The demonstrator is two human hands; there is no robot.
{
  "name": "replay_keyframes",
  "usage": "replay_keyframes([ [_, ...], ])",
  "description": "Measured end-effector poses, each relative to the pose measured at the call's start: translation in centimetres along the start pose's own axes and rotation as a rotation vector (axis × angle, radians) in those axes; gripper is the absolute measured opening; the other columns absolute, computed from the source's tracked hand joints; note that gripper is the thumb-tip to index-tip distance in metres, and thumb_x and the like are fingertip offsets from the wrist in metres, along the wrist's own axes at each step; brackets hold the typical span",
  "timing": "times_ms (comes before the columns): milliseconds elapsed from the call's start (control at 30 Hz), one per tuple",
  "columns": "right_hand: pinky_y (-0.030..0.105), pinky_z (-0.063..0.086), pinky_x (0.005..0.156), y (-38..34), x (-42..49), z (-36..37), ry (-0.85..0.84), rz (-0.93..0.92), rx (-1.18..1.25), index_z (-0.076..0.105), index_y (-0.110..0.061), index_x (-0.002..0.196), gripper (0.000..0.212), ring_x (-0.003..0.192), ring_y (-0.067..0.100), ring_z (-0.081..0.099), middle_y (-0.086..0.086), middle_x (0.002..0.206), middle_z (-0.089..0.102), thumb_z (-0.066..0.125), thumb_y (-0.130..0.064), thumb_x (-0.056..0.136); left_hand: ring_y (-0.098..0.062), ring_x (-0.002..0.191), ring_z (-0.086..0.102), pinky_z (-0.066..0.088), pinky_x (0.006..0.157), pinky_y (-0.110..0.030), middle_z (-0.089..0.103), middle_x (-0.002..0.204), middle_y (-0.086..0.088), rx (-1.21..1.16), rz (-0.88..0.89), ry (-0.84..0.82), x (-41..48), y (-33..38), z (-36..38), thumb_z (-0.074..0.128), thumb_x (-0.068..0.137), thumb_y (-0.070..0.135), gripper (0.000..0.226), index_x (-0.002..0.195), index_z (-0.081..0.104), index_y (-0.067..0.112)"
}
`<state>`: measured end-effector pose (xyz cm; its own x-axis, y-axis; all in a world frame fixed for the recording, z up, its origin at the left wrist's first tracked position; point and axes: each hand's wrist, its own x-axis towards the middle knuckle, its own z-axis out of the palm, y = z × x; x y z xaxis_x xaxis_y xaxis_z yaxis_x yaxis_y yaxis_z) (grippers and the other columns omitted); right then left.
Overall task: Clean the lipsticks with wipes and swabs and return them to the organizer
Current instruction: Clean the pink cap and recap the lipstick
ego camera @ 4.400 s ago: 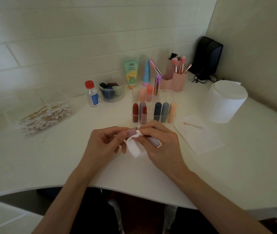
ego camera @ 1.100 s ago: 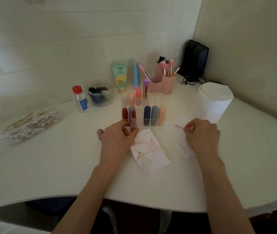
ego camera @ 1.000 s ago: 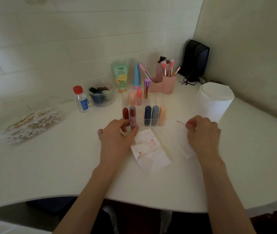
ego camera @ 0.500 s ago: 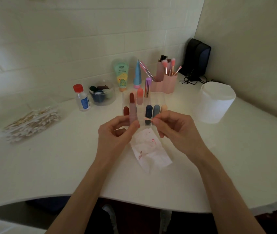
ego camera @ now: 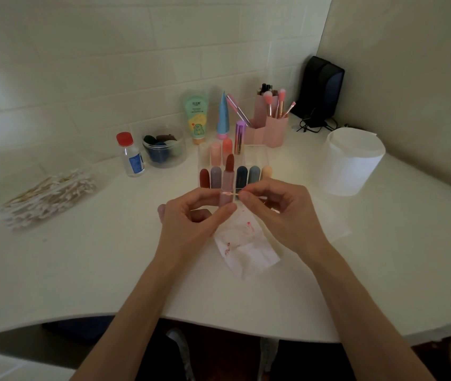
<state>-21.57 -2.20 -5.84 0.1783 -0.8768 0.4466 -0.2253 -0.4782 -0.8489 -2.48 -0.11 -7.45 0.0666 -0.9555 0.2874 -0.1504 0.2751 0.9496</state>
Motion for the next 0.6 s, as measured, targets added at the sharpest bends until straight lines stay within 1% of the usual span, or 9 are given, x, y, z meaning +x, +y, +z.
replay_keyframes([
  [100, 0.033, 0.061, 0.076, 0.14, -0.04, 0.12, -0.006, -0.01, 0.005, 0.079, -0.013, 0.104, 0.012, 0.086, 0.018, 0.073, -0.007, 0.092, 0.077, 0.074, -0.011, 0.092, -0.008, 0.054, 0.062, 0.046, 0.056, -0.017, 0.078, 0.099, 0.009, 0.016, 0.006, -0.013, 0.03, -0.08, 0.07, 0.08, 0.085, 0.021, 0.022, 0.107, 0.076, 0.019],
  [167, 0.029, 0.06, 0.081, 0.09, -0.04, 0.23, -0.033, 0.006, 0.023, 0.078, -0.011, 0.111, 0.018, 0.09, 0.015, 0.074, -0.004, 0.098, 0.078, 0.072, -0.011, 0.093, -0.014, 0.057, 0.065, 0.05, 0.057, -0.02, 0.077, 0.098, 0.011, 0.032, 0.023, -0.021, 0.1, -0.18, 0.08, 0.078, 0.084, 0.025, 0.024, 0.107, 0.076, 0.019],
  [233, 0.034, 0.061, 0.085, 0.08, -0.06, 0.33, -0.065, 0.026, 0.047, 0.077, -0.014, 0.113, 0.02, 0.092, 0.015, 0.074, -0.004, 0.1, 0.079, 0.071, -0.011, 0.094, -0.025, 0.058, 0.064, 0.054, 0.059, -0.029, 0.078, 0.096, 0.008, 0.037, 0.045, -0.032, 0.12, -0.35, 0.0, 0.076, 0.084, 0.028, 0.027, 0.109, 0.076, 0.018],
  [300, 0.045, 0.06, 0.085, 0.21, -0.08, 0.31, -0.074, 0.023, 0.05, 0.077, -0.018, 0.113, 0.021, 0.09, 0.019, 0.074, -0.002, 0.099, 0.079, 0.072, -0.012, 0.094, -0.028, 0.059, 0.063, 0.054, 0.065, -0.038, 0.078, 0.089, 0.003, 0.049, 0.069, -0.055, 0.14, -0.54, -0.09, 0.075, 0.087, 0.022, 0.025, 0.111, 0.077, 0.017],
  [333, 0.051, 0.058, 0.084, 0.34, -0.06, 0.26, -0.073, 0.02, 0.056, 0.077, -0.02, 0.113, 0.021, 0.089, 0.023, 0.074, 0.001, 0.098, 0.079, 0.072, -0.012, 0.094, -0.025, 0.059, 0.062, 0.053, 0.065, -0.036, 0.077, 0.085, 0.001, 0.042, 0.079, -0.071, 0.16, -0.62, -0.09, 0.074, 0.089, 0.017, 0.024, 0.112, 0.077, 0.015],
  [400, 0.06, 0.055, 0.081, 0.63, -0.05, 0.21, -0.069, 0.006, 0.068, 0.077, -0.022, 0.112, 0.021, 0.089, 0.035, 0.072, 0.01, 0.098, 0.077, 0.072, -0.013, 0.094, -0.012, 0.059, 0.06, 0.048, 0.061, -0.022, 0.072, 0.076, 0.006, 0.017, 0.102, -0.107, 0.14, -0.68, -0.05, 0.07, 0.092, 0.009, 0.022, 0.113, 0.076, 0.009],
  [467, 0.065, 0.053, 0.079, 0.93, 0.01, 0.26, -0.058, -0.014, 0.076, 0.078, -0.023, 0.111, 0.02, 0.089, 0.043, 0.069, 0.016, 0.097, 0.075, 0.072, -0.013, 0.095, -0.006, 0.059, 0.058, 0.043, 0.062, -0.012, 0.067, 0.07, 0.01, 0.022, 0.127, -0.148, 0.1, -0.54, 0.08, 0.065, 0.094, 0.011, 0.02, 0.112, 0.074, 0.008],
  [533, 0.066, 0.052, 0.078, 1.07, 0.06, 0.41, -0.044, -0.016, 0.081, 0.078, -0.021, 0.111, 0.019, 0.088, 0.044, 0.068, 0.017, 0.095, 0.075, 0.072, -0.012, 0.095, -0.007, 0.066, 0.065, 0.048, 0.067, -0.011, 0.072, 0.076, 0.009, 0.01, 0.111, -0.175, 0.02, -0.33, 0.23, 0.068, 0.092, 0.011, 0.021, 0.112, 0.072, 0.017],
  [600, 0.062, 0.053, 0.077, 1.0, 0.05, 0.58, -0.041, -0.014, 0.075, 0.078, -0.017, 0.111, 0.018, 0.086, 0.04, 0.068, 0.013, 0.093, 0.074, 0.072, -0.012, 0.095, -0.01, 0.082, 0.073, 0.054, 0.075, -0.014, 0.077, 0.093, 0.009, -0.017, 0.076, -0.146, -0.1, -0.32, 0.27, 0.074, 0.087, 0.007, 0.031, 0.11, 0.07, 0.028],
])
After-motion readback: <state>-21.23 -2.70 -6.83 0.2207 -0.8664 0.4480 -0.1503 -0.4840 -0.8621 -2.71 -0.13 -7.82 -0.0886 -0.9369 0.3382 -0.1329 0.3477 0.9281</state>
